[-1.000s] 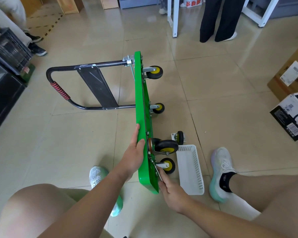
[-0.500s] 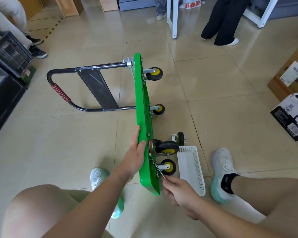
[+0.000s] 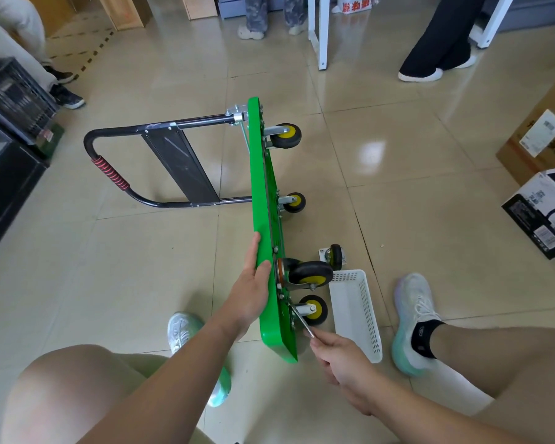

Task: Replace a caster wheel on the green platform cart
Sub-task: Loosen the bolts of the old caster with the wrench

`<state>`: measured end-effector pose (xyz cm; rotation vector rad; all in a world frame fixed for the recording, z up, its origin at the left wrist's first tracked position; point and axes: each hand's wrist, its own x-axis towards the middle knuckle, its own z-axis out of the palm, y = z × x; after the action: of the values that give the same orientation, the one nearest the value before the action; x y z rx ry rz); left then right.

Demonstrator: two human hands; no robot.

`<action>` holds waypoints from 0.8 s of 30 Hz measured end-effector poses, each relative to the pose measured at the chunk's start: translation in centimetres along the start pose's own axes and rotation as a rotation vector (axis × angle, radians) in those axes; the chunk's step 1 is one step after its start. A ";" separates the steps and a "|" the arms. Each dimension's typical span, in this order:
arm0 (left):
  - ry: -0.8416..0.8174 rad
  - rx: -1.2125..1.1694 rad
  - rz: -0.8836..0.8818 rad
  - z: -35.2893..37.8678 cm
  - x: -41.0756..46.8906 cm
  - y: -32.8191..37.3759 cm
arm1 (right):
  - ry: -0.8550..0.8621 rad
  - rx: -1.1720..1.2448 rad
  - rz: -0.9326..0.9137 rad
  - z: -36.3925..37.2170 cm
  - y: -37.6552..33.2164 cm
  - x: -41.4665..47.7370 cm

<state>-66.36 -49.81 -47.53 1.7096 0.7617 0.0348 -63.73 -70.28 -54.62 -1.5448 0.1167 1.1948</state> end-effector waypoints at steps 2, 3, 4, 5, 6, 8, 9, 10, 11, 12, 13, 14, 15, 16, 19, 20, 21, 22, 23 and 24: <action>-0.005 -0.003 -0.002 0.0 -0.1 0.0 | 0.028 -0.017 -0.006 -0.5 0.9 0.0; -0.007 -0.004 -0.005 0.0 0.0 0.1 | 0.029 -0.015 -0.014 -0.7 1.0 -0.1; -0.007 0.000 -0.005 0.0 0.0 0.1 | 0.019 -0.010 -0.024 -0.7 0.8 -0.3; -0.003 0.006 -0.001 0.0 0.0 0.1 | 0.004 -0.011 -0.037 -0.6 0.4 -0.6; 0.000 0.010 0.000 0.1 0.0 0.1 | -0.014 -0.032 -0.057 -0.4 0.0 -0.7; 0.002 0.012 0.001 0.1 0.0 0.1 | -0.029 -0.046 -0.070 0.3 -0.6 -0.6; 0.004 0.011 0.002 0.0 -0.1 0.2 | -0.027 -0.037 -0.067 0.6 -0.5 -0.3; 0.004 0.008 0.001 0.0 -0.1 0.2 | -0.020 -0.031 -0.058 0.7 -0.3 0.0; 0.002 0.008 -0.003 -0.1 -0.1 0.1 | -0.010 -0.021 -0.048 0.9 -0.2 0.1; -0.003 0.006 -0.007 -0.1 -0.1 0.1 | -0.007 -0.015 -0.039 1.0 0.0 0.2; -0.007 0.005 -0.010 0.0 -0.1 0.1 | -0.016 0.007 -0.027 1.2 -0.1 0.1; -0.007 0.005 -0.009 0.0 -0.1 0.2 | -0.041 0.034 -0.014 1.3 -0.2 -0.1; -0.003 0.006 -0.007 0.0 -0.2 0.2 | -0.063 0.059 0.001 1.4 -0.4 -0.2; 0.002 0.007 -0.005 0.0 -0.2 0.2 | -0.084 0.072 0.017 1.5 -0.6 -0.2; 0.010 0.006 -0.010 -0.1 -0.1 0.0 | -0.160 0.044 0.063 1.0 -1.2 0.0; 0.011 0.005 -0.015 -0.1 -0.1 0.1 | -0.186 0.019 0.069 0.8 -1.5 0.1; 0.010 0.005 -0.021 -0.1 -0.1 0.2 | -0.209 -0.003 0.071 0.6 -1.8 0.1; 0.008 0.004 -0.021 -0.1 -0.2 0.3 | -0.226 -0.019 0.073 0.3 -2.1 0.2; 0.007 0.007 -0.015 0.0 -0.3 0.4 | -0.235 -0.033 0.073 0.2 -2.3 0.4; 0.005 0.014 -0.007 0.0 -0.4 0.5 | -0.237 -0.050 0.073 0.1 -2.5 0.6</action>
<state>-66.46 -50.01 -46.96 1.7204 0.7729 0.0293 -61.92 -68.98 -53.29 -1.4405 -0.0138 1.4385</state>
